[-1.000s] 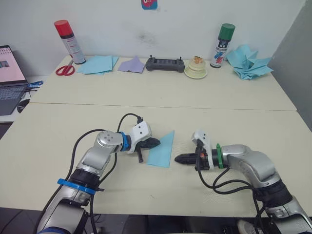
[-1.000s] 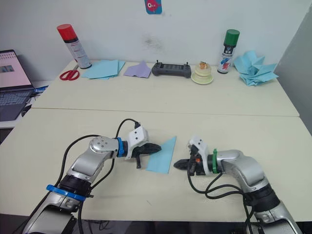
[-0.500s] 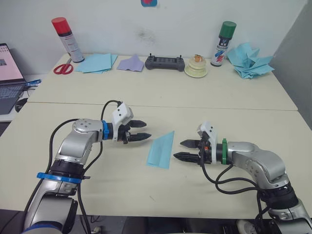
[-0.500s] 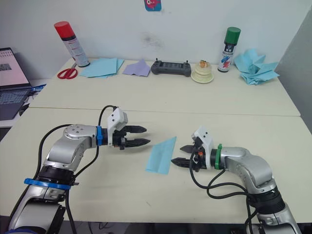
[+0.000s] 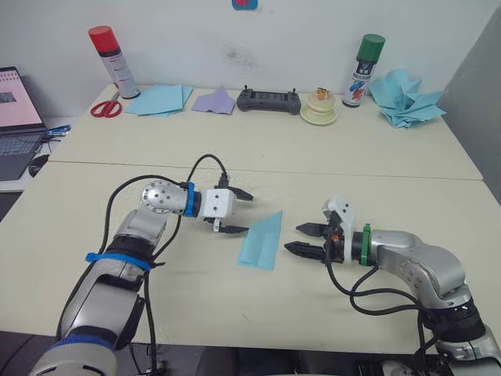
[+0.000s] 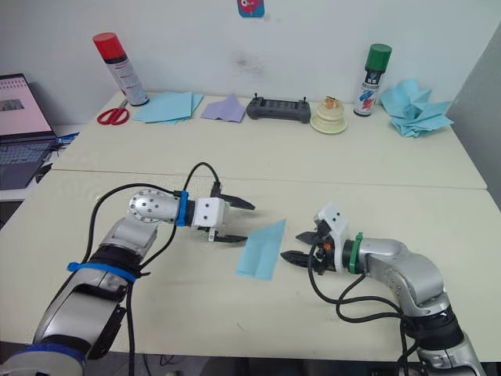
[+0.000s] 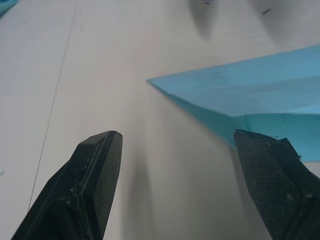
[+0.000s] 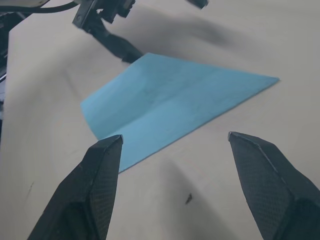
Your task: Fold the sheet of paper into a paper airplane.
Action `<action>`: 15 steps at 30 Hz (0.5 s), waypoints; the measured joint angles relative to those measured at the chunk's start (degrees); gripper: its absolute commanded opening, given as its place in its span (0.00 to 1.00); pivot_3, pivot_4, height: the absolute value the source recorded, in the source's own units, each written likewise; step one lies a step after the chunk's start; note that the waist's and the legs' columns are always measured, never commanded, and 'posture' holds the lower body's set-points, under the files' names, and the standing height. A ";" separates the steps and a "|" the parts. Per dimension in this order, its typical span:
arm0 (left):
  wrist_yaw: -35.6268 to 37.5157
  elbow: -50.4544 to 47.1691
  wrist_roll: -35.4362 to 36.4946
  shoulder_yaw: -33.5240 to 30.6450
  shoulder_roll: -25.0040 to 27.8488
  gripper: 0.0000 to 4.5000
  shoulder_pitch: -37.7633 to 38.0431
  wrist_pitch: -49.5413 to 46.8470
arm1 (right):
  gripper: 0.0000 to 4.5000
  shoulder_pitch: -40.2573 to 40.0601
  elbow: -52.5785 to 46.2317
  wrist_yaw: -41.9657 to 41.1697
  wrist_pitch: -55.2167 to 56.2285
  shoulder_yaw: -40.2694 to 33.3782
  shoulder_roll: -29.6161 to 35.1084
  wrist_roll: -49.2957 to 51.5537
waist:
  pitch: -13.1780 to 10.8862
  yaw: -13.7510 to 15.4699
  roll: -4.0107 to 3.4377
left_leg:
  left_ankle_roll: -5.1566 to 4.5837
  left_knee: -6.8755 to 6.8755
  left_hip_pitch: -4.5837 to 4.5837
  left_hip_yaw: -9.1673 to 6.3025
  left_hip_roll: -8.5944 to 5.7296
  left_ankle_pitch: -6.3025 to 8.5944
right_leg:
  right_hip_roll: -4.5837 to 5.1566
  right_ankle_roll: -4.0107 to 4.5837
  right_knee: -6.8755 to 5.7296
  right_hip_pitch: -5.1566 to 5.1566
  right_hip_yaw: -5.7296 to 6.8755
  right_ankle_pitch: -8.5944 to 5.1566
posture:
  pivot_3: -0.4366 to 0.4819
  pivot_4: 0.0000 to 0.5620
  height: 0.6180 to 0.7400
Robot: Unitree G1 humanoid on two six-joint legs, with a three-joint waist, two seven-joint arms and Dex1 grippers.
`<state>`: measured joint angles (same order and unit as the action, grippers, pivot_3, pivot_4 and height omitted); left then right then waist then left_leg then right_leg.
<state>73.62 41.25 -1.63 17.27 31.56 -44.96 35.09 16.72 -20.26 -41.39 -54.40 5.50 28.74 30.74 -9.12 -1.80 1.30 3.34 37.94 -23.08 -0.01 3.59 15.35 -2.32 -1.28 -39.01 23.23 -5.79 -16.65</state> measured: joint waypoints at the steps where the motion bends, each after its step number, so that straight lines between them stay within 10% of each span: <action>1: 0.52 1.44 -0.72 0.64 -0.35 0.87 -0.77 1.87 | 0.78 -0.27 -0.05 0.46 -0.13 -0.28 -0.04 0.15 | 0.00 -0.04 0.00 | 0.00 0.00 0.00 0.00 0.00 0.00 | 0.00 0.00 0.00 0.00 0.00 0.00 | 0.48 0.27 1.00; 7: 3.47 9.99 -3.04 3.38 -4.41 0.83 -5.51 11.09 | 0.78 -2.75 -2.21 3.00 -1.20 -2.68 -0.38 2.04 | -0.01 -0.03 0.01 | 0.00 0.01 -0.04 -0.02 -0.01 0.00 | -0.01 0.00 0.00 0.00 0.01 0.00 | 0.48 0.27 1.00; 15: 4.57 15.16 -5.18 5.03 -5.86 0.31 -7.60 19.46 | 0.78 -5.27 -2.70 4.12 -1.51 -4.38 1.10 2.18 | -0.01 -0.07 0.01 | -0.01 0.01 -0.01 -0.03 0.00 0.00 | -0.03 -0.01 -0.04 0.00 0.01 0.00 | 0.48 0.27 1.00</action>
<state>78.19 56.41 -6.82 22.30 25.70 -52.56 54.56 11.45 -22.96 -37.27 -55.91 1.12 29.85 32.92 -9.13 -1.87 1.31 3.33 37.96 -23.09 -0.04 3.59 15.35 -2.35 -1.29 -39.05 23.23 -5.78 -16.65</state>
